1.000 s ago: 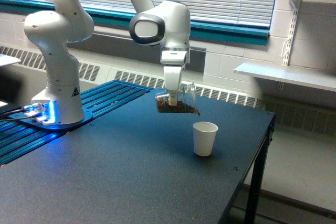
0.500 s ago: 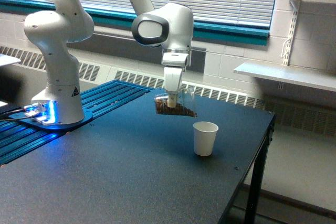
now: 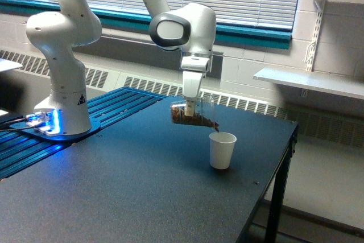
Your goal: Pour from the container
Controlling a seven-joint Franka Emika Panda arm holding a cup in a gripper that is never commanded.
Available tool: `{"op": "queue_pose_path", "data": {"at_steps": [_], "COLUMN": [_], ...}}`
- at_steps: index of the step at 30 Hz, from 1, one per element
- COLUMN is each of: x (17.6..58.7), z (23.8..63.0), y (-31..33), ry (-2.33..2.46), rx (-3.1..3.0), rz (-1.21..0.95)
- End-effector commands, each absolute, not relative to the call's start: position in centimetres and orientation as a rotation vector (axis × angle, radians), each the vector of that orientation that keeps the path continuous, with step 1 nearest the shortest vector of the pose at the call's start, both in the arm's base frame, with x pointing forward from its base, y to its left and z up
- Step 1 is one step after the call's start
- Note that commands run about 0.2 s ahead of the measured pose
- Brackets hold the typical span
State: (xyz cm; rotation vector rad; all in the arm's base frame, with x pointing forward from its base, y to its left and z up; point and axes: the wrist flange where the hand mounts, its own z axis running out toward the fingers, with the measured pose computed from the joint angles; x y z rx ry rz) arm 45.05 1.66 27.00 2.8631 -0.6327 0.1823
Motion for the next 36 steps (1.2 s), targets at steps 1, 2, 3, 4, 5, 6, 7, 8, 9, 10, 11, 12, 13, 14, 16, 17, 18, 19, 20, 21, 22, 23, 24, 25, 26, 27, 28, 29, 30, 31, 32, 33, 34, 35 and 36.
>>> {"op": "queue_pose_path", "data": {"at_steps": [1, 2, 3, 4, 5, 6, 7, 8, 9, 10, 11, 12, 13, 14, 16, 17, 18, 19, 20, 21, 22, 23, 24, 25, 26, 27, 28, 29, 30, 31, 32, 33, 34, 35, 36], "x": [45.6, 45.6, 45.6, 45.6, 45.6, 45.6, 45.6, 45.6, 45.5, 45.5, 45.5, 45.5, 45.5, 45.5, 45.5, 45.5, 45.5, 45.5, 45.6, 45.6, 45.7, 45.7, 45.8, 45.8, 45.9, 45.9, 46.0, 46.0, 46.1, 46.2, 46.2, 46.3, 46.3, 46.3, 46.4], "z": [27.9, 28.0, 28.0, 28.1, 28.1, 28.0, 28.0, 28.0, 27.9, 27.9, 27.9, 27.9, 27.8, 27.9, 27.9, 27.9, 28.0, 28.0, 28.1, 28.1, 28.2, 28.2, 28.2, 28.3, 28.3, 28.4, 28.4, 28.4, 28.5, 28.5, 28.5, 28.5, 28.6, 28.6, 28.6], "y": [1.7, 1.7, 1.7, 1.7, 1.8, 1.8, 1.8, 1.9, 1.9, 2.0, 2.0, 2.0, 2.1, 2.0, 2.0, 2.0, 2.0, 2.0, 2.0, 2.0, 2.1, 2.1, 2.2, 2.2, 2.3, 2.3, 2.4, 2.4, 2.5, 2.5, 2.6, 2.6, 2.7, 2.7, 2.8], "ry": [-0.633, -0.627, -0.621, -0.618, -0.617, -0.614, -0.611, -0.609, -0.607, -0.602, -0.598, -0.594, -0.591, -0.584, -0.572, -0.567, -0.563, -0.56, -0.555, -0.55, -0.547, -0.546, -0.542, -0.538, -0.535, -0.534, -0.531, -0.527, -0.523, -0.522, -0.521, -0.518, -0.515, -0.513, -0.509], "rx": [2.833, 2.83, 2.827, 2.825, 2.824, 2.822, 2.821, 2.822, 2.825, 2.825, 2.823, 2.821, 2.82, 2.818, 2.812, 2.81, 2.809, 2.807, 2.805, 2.803, 2.803, 2.803, 2.802, 2.801, 2.8, 2.8, 2.8, 2.799, 2.798, 2.797, 2.797, 2.795, 2.794, 2.793, 2.792], "rz": [0.195, 0.193, 0.192, 0.192, 0.192, 0.19, 0.188, 0.185, 0.182, 0.18, 0.179, 0.177, 0.175, 0.172, 0.169, 0.168, 0.167, 0.167, 0.168, 0.169, 0.17, 0.171, 0.171, 0.172, 0.173, 0.173, 0.172, 0.173, 0.174, 0.175, 0.174, 0.174, 0.175, 0.173, 0.171]}}
